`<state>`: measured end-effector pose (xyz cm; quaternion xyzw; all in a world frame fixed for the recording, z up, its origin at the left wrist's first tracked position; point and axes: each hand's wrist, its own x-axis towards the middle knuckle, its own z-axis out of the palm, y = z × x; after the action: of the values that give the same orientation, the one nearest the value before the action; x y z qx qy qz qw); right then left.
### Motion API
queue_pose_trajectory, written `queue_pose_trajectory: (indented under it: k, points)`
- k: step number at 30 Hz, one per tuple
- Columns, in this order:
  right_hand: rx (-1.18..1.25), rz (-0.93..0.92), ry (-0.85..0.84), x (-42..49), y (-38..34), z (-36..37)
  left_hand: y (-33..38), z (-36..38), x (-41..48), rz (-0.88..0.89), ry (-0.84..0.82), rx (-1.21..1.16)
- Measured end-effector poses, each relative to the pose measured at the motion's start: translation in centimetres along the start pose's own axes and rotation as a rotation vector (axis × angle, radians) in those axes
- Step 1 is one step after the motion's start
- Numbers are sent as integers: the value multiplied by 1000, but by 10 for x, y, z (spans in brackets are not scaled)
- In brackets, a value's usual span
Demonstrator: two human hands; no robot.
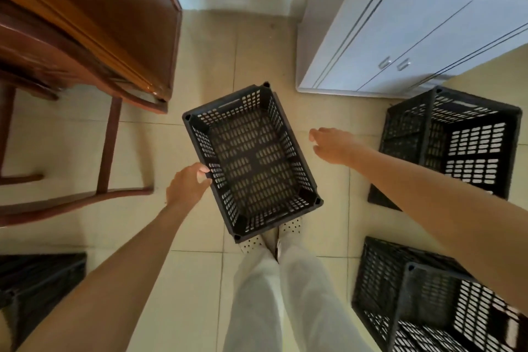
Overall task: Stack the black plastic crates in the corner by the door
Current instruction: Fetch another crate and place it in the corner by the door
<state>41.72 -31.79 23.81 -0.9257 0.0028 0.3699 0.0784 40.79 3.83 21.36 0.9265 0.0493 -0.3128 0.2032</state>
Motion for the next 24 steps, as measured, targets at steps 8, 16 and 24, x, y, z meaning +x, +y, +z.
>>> queue_pose_trajectory:
  k: [8, 16, 24]
  points:
    - [-31, 113, -71, 120, 19, 84, -47, 88, 95, -140, -3, -130]
    - [328, 233, -53, 181, 23, 158, -67, 157, 127, -346, 93, -420]
    - [410, 277, -56, 189, 25, 161, -74, 147, 137, -461, 71, -308]
